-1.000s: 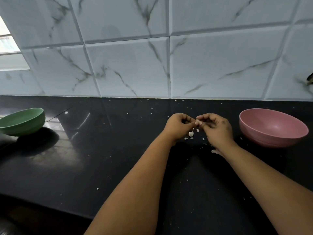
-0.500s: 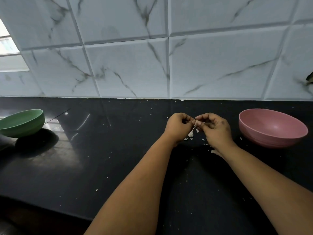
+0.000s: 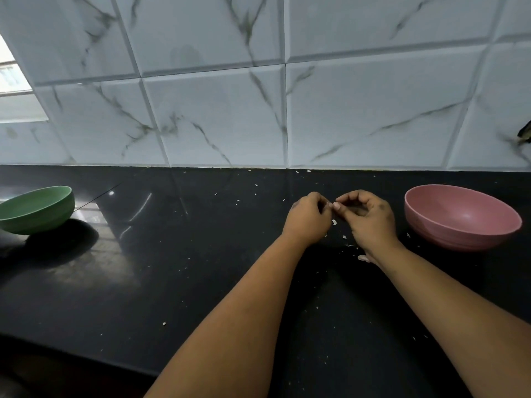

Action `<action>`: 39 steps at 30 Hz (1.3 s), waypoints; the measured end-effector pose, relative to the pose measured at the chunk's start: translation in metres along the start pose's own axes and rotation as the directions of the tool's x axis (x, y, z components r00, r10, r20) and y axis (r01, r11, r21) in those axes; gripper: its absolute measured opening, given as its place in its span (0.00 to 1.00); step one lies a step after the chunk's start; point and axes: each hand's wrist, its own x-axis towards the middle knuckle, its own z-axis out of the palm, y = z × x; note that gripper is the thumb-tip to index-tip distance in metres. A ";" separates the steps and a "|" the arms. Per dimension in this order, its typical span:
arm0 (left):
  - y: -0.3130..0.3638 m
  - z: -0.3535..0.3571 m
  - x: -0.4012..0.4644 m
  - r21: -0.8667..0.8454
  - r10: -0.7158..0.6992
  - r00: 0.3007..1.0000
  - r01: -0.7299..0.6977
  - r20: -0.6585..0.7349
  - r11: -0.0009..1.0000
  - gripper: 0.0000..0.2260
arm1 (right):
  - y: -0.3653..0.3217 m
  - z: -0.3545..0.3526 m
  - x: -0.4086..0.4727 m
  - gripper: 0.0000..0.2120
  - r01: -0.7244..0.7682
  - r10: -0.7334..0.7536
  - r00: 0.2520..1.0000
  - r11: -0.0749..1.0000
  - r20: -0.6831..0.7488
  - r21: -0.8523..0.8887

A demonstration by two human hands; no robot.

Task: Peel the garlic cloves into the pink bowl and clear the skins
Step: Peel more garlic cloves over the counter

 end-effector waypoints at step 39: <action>-0.005 -0.005 -0.001 -0.019 0.052 0.999 -0.051 0.018 0.999 0.07 | 0.001 0.000 0.002 0.09 -0.146 0.141 0.989 0.981 0.046 0.130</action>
